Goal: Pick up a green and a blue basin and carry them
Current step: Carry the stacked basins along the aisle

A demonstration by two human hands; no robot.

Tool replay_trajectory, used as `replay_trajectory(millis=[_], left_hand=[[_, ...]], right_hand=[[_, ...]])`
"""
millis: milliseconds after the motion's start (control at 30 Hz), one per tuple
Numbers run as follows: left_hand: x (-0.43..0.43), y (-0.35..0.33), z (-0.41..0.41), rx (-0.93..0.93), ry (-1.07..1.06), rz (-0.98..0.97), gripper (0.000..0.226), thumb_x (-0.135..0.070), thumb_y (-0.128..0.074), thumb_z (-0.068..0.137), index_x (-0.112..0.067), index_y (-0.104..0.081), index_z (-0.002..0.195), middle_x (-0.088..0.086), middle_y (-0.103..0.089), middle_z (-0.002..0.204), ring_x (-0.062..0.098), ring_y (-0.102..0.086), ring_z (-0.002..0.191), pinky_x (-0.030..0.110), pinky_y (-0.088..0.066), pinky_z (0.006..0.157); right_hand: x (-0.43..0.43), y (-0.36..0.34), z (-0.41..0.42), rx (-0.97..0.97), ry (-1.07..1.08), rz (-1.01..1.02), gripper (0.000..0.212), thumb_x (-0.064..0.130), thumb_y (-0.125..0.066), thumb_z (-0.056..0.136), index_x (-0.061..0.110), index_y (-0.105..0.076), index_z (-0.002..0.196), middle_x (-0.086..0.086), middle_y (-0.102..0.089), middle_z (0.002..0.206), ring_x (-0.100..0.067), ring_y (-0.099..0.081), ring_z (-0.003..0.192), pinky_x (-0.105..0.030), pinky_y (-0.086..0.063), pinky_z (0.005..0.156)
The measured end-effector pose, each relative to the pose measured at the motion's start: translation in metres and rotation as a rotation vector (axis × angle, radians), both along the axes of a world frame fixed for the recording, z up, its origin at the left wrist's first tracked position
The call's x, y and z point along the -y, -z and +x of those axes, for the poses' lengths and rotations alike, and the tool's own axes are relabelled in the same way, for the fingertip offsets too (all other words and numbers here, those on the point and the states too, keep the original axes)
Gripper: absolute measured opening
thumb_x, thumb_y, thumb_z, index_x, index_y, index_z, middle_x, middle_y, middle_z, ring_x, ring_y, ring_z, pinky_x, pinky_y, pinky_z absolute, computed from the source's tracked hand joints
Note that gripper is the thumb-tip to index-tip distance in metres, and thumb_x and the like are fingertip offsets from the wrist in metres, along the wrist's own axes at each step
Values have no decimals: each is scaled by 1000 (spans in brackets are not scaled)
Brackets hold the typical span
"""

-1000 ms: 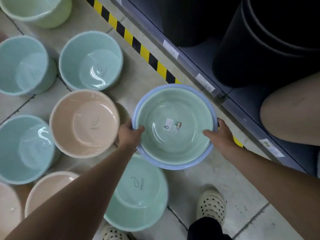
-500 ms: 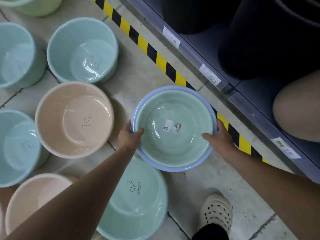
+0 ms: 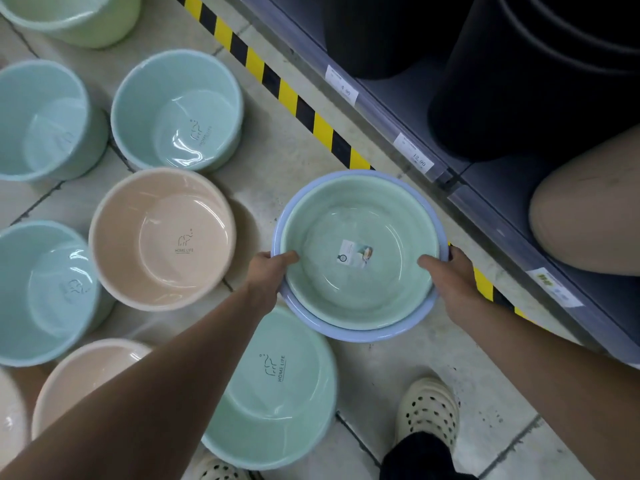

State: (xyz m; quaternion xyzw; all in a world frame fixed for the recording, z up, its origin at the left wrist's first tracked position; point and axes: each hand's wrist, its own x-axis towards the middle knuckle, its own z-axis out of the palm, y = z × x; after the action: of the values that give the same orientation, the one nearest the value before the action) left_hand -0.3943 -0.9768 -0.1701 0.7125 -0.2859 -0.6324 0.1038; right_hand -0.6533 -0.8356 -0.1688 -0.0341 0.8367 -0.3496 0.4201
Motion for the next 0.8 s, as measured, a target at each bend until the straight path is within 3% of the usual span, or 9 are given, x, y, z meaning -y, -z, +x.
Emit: replay_trajectory(millis=[200,367,500,633,733,800], left_hand=[[-9,-66,15,-37,23,-58,42,-19,-76,61,-2,-72,99,20,-77,103,40,-74,97,55,-59,89],[-34,-134,59,5,-77,-82,45,-19,-75,60,-5,-71,103,18,-77,100,38,-74,93,50,-62,84],[-62,-177,115,58,-206,-80,32,-19,-73,59,-9,-72,89,16,-77,90,37,-74,85,49,-61,81],[-102,-196,172,111,-334,-34,50,-24,-77,54,-6,-67,99,17,-76,96,35,-74,84,50,-62,77],[-135,-204,201,113,-421,-35,44,-22,-73,57,-5,-66,98,18,-75,97,33,-72,82,39,-58,67],[-156,-200,217,129,-441,-25,42,-21,-71,59,-5,-68,97,17,-76,97,35,-72,87,42,-58,71]], right_hand=[[5,-79,-8,51,-168,-2,35,10,-67,82,16,-56,114,5,-64,100,-10,-62,86,-27,-48,64],[17,-129,16,21,-406,46,54,41,-71,56,32,-59,108,5,-70,104,-23,-68,97,-46,-58,85],[33,-181,73,76,-524,4,47,24,-73,69,18,-54,111,-1,-64,103,-18,-64,91,-31,-52,70],[38,-194,121,103,-689,21,36,10,-73,80,15,-54,111,-8,-63,107,-18,-62,87,-39,-52,77],[35,-189,154,78,-798,58,35,9,-73,80,12,-58,112,-11,-65,108,-26,-63,92,-42,-54,79],[28,-184,171,70,-870,84,41,14,-74,77,12,-59,114,-10,-66,108,-29,-64,95,-47,-56,84]])
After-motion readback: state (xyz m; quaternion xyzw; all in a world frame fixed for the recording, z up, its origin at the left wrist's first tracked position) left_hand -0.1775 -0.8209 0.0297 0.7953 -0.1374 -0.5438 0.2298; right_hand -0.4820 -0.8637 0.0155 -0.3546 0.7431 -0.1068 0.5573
